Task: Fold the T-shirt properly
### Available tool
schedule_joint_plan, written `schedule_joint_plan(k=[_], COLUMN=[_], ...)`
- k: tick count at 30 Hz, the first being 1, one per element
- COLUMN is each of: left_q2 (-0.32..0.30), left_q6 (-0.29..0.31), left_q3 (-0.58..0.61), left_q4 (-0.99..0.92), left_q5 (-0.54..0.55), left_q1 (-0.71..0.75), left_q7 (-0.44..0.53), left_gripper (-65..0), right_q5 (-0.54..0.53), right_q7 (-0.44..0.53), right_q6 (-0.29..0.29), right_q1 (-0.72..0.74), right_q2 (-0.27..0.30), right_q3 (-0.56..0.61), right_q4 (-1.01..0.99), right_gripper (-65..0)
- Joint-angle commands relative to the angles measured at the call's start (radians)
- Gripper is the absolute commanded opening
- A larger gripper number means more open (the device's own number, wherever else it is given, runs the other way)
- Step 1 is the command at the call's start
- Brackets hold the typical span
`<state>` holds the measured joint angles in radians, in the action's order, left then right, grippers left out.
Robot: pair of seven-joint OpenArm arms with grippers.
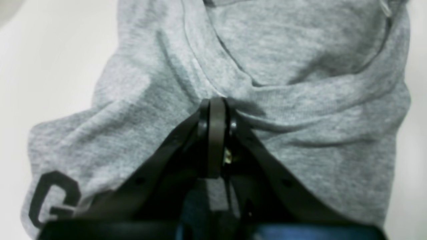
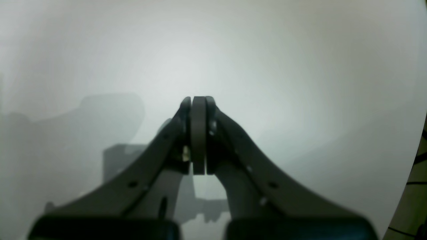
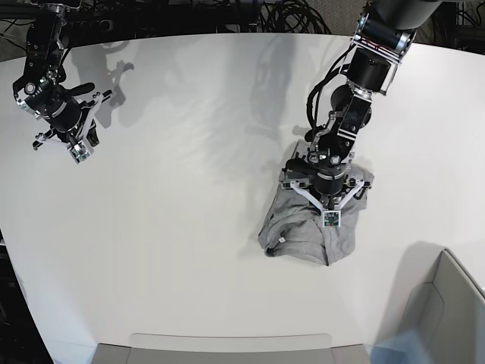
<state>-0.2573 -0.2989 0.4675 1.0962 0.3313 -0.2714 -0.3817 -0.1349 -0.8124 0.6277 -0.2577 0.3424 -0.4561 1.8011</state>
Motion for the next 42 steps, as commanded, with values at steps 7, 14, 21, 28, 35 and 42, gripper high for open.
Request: schedule_joint_plan(k=[7, 14, 21, 28, 35, 42], left_q2=[-0.129, -0.130, -0.133, -0.127, -0.093, -0.083], left_q6=[0.100, 0.180, 0.175, 0.175, 0.175, 0.175], left_q3=[-0.252, -0.416, -0.419, -0.482, -0.487, -0.496], left_q4=[0.009, 0.266, 0.487, 0.763, 0.947, 0.950], left_q5=[0.007, 0.005, 0.005, 0.005, 0.005, 0.005], left_q1=[0.105, 0.203, 0.220, 0.406, 0.713, 1.032], left_q7=[-0.044, -0.049, -0.050, -0.050, -0.043, -0.038], left_gripper=[-65.0, -65.0, -65.0, -65.0, -65.0, -65.0], right_q5=[-0.010, -0.010, -0.010, -0.010, -0.010, -0.010], right_q7=[0.015, 0.017, 0.020, 0.014, 0.020, 0.020], right_q6=[0.004, 0.004, 0.004, 0.004, 0.004, 0.004], right_q1=[0.028, 0.039, 0.091, 0.010, -0.185, -0.409], right_q2=[0.010, 0.004, -0.012, -0.018, -0.018, -0.009], right_q3=[-0.002, 0.026, 0.024, 0.026, -0.019, -0.142], right_q4=[0.018, 0.019, 0.076, 0.253, 0.265, 0.268], right_gripper=[-65.0, -65.0, -65.0, -65.0, -65.0, -65.0])
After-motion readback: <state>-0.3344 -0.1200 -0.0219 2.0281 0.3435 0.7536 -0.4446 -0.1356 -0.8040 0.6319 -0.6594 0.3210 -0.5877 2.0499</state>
